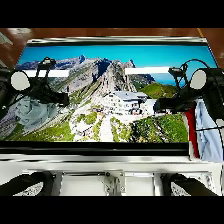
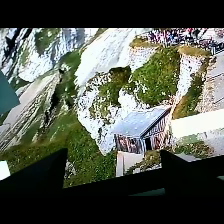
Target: Fold the shirts.
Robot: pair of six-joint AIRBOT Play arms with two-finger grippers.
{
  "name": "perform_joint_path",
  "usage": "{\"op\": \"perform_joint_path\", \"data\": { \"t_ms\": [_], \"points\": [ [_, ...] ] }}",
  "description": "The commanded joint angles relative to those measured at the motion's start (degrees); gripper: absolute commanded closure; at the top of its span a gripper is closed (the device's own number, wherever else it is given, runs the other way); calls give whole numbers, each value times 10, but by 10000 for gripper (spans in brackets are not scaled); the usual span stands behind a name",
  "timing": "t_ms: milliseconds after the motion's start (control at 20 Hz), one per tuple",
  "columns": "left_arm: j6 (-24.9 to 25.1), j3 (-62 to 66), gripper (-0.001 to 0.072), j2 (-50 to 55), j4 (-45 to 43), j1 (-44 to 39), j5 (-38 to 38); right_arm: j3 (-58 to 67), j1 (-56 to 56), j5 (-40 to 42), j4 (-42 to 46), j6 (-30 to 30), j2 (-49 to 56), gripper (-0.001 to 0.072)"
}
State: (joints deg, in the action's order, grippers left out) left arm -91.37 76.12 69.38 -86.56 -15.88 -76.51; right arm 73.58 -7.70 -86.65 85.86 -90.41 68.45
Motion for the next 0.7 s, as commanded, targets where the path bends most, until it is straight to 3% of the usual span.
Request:
{"op": "perform_joint_path", "data": {
  "t_ms": [0,650],
  "points": [
    [0,0,3,0,0,0,0,0,0,0,0,0,0,30],
    [0,0,3,0,0,0,0,0,0,13,0,0,0,30]
  ]
}}
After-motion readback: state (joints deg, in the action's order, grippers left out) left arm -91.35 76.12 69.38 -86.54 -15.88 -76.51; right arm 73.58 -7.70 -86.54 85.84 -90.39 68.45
